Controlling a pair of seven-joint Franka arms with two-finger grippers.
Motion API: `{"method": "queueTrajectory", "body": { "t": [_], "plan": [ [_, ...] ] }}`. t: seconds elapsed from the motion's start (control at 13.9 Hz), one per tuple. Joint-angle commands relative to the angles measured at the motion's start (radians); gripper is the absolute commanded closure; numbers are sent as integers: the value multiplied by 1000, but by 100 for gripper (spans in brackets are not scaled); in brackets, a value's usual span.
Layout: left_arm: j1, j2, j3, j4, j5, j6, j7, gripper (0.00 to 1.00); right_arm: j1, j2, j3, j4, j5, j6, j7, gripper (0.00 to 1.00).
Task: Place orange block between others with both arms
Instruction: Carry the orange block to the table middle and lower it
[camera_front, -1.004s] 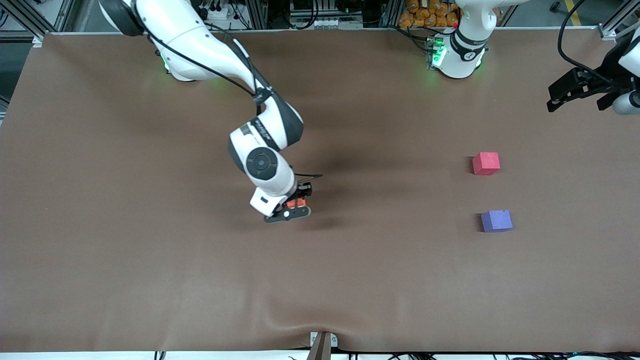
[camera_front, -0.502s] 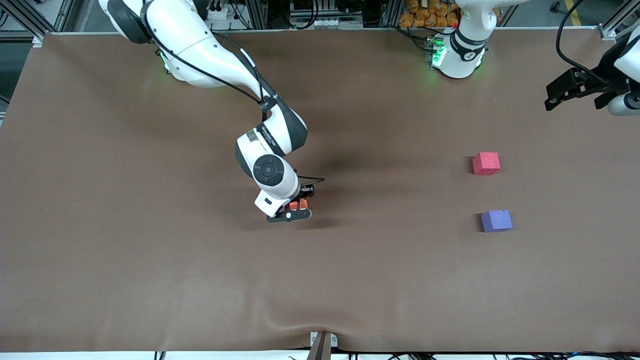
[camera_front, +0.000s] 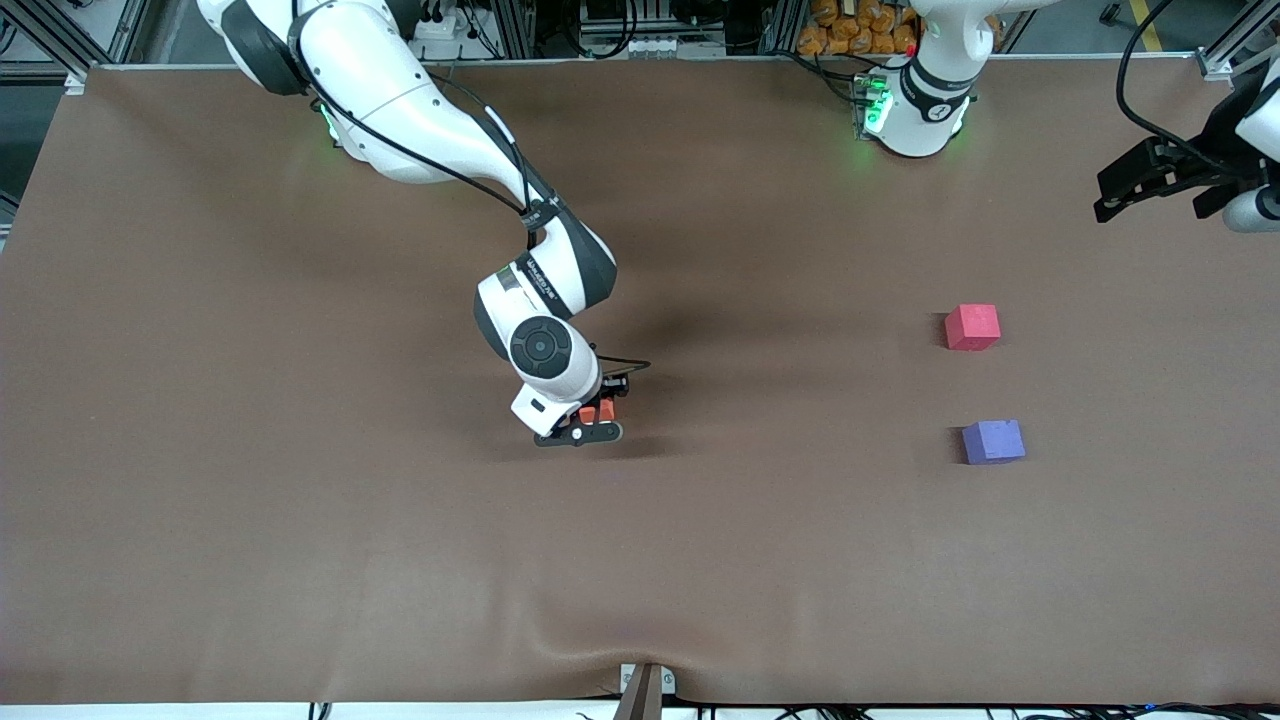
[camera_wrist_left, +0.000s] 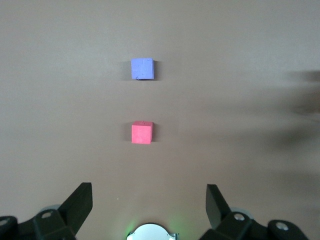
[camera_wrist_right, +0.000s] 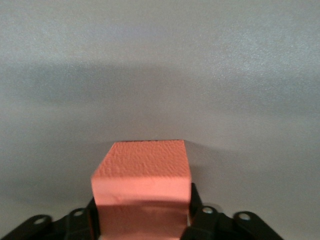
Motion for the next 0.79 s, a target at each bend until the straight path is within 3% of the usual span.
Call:
{"method": "queueTrajectory", "body": {
  "t": [0.0, 0.72],
  "plan": [
    [15, -3, -5, -23, 16, 40, 17, 0, 9, 9, -5, 35, 17, -12, 15, 0],
    [28, -17, -5, -94, 18, 101, 17, 0, -8, -64, -6, 38, 19, -23, -3, 0]
  ]
}}
